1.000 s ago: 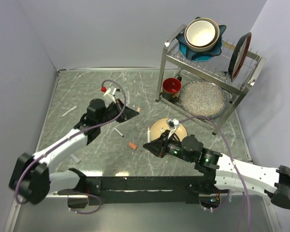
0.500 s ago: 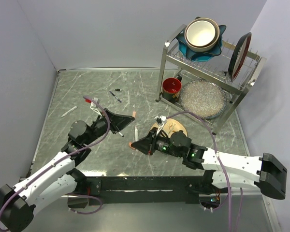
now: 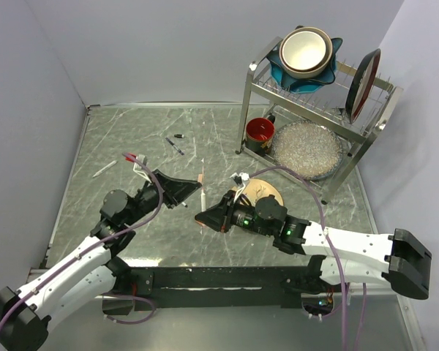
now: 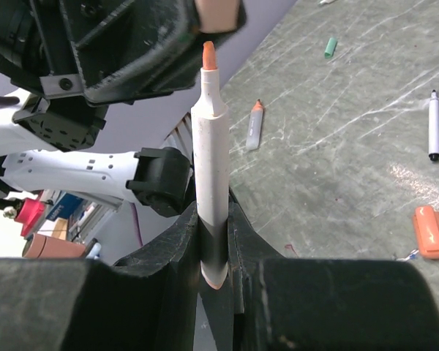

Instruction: Insert the pens into the pen caps

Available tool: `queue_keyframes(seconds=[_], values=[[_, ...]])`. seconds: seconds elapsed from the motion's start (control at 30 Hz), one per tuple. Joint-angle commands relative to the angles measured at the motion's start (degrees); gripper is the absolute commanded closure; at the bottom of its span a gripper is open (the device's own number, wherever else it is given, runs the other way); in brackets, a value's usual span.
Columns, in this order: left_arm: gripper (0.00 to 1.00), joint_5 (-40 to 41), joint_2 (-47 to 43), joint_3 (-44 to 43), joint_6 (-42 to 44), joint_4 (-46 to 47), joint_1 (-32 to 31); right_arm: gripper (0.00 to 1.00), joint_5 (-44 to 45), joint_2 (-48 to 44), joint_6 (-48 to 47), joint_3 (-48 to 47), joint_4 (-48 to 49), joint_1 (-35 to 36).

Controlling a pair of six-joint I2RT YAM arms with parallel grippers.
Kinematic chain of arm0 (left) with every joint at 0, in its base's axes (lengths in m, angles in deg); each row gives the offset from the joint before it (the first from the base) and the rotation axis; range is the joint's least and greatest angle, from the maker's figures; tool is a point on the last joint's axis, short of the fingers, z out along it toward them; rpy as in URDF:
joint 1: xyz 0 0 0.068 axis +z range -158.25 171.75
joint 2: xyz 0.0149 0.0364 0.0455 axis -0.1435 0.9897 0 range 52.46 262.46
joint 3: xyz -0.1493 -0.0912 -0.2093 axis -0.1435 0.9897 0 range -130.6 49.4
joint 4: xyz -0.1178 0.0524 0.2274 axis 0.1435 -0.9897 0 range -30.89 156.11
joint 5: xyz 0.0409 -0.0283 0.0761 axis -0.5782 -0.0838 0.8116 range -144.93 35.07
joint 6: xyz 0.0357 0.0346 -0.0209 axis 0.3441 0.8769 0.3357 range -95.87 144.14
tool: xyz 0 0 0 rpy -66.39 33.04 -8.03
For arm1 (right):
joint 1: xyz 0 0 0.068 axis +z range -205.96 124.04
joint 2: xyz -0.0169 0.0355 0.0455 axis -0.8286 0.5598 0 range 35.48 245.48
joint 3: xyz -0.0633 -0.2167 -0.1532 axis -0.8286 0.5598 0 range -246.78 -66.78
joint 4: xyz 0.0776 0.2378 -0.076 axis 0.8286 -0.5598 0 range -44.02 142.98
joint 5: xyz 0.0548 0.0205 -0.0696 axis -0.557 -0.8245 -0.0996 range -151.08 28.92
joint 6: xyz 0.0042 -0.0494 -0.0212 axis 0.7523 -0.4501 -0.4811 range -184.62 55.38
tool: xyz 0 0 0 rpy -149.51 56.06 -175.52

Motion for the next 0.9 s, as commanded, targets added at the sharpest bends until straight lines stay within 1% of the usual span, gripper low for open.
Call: queue_keyframes(seconds=[0.0, 0.3, 0.87], values=[[0.99, 0.7, -1.6, -0.1, -0.4, 2.4, -0.3, 1.00, -0.5, 0.4, 0.6, -2.9, 3.1, 0.1], [0.99, 0.5, -1.1, 0.2, -1.4, 3.4, -0.4, 1.00, -1.6, 1.1, 0.8, -3.2, 3.3, 0.2], [0.99, 1.6, -2.2, 0.1, 0.0, 0.3, -1.5, 1.00, -1.4, 1.1, 0.4, -4.5, 2.9, 0.2]])
